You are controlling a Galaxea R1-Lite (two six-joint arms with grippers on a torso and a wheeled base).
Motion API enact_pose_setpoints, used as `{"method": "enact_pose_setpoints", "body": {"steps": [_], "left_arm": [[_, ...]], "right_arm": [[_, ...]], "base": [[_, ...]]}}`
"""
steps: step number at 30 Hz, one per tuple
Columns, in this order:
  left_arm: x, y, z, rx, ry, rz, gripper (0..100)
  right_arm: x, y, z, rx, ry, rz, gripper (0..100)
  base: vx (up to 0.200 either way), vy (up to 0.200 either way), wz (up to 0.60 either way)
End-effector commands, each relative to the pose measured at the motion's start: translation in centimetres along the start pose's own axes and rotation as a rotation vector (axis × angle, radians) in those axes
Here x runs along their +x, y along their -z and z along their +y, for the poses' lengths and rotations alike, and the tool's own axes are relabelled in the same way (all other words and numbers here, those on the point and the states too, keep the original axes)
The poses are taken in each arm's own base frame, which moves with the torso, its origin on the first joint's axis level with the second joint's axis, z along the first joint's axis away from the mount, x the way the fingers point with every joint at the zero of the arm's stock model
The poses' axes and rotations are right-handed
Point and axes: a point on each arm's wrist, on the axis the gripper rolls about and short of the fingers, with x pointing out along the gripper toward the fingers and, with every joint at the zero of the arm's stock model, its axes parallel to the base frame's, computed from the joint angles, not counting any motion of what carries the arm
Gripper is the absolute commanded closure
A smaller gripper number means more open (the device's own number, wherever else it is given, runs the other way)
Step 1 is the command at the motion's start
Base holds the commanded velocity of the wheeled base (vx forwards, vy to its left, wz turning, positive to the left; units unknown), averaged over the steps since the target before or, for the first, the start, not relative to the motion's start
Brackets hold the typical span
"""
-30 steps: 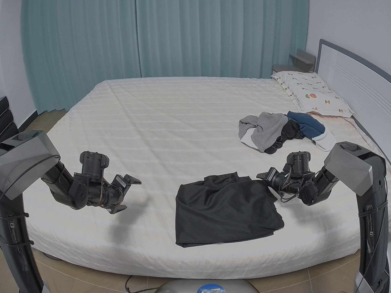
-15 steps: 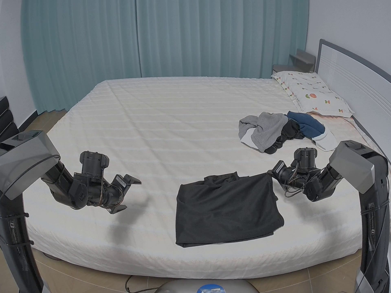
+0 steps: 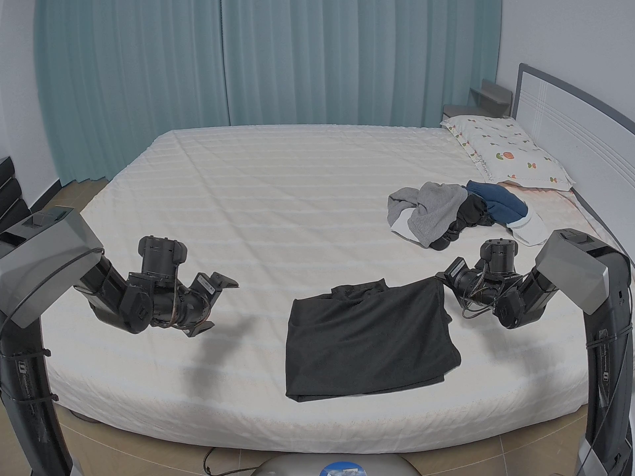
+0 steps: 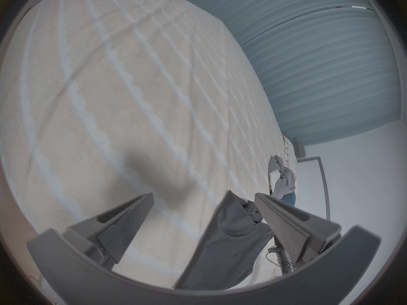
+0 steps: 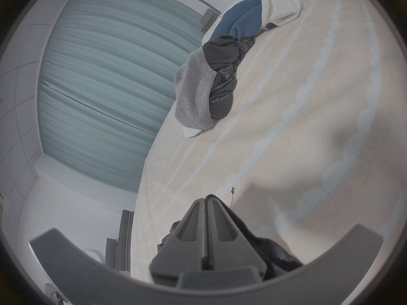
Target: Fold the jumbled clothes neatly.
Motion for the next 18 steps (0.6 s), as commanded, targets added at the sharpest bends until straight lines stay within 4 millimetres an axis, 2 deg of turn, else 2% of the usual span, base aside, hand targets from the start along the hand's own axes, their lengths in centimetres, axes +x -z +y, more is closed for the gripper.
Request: {"method": "enact_pose_setpoints", "body": {"steps": [1,7,9,10,11,16,17,18], "left_arm": [[1.2,1.5,-1.8,0.068,0.027,0.003,0],[5.9,3.8,-4.2,0.184,0.052,-0.022,0],[6.1,3.9,-4.3,0.185,0.053,-0.019,0],[7.9,5.4,-4.8,0.211,0.067,0.006,0],[8.8,6.0,-4.8,0.222,0.071,0.011,0],[9.9,6.5,-5.4,0.25,0.059,-0.044,0],[10.6,7.5,-5.3,0.265,0.056,-0.035,0],[10.8,7.7,-5.2,0.276,0.053,-0.035,0]], "right_arm": [[0.0,0.4,0.0,0.015,-0.003,0.009,100],[0.2,0.9,-0.2,0.046,-0.006,0.014,100],[0.2,0.9,-0.2,0.046,-0.006,0.014,100],[0.4,1.2,-0.3,0.045,-0.002,0.019,100],[0.4,1.3,-0.3,0.045,-0.003,0.021,100],[0.4,1.3,-0.3,0.048,-0.004,0.02,100],[0.4,1.3,-0.3,0.053,-0.003,0.021,100],[0.4,1.4,-0.3,0.054,-0.004,0.02,100]], "base": [[0.0,0.0,0.0],[0.0,0.0,0.0],[0.0,0.0,0.0],[0.0,0.0,0.0],[0.0,0.0,0.0],[0.0,0.0,0.0],[0.0,0.0,0.0],[0.0,0.0,0.0]]}}
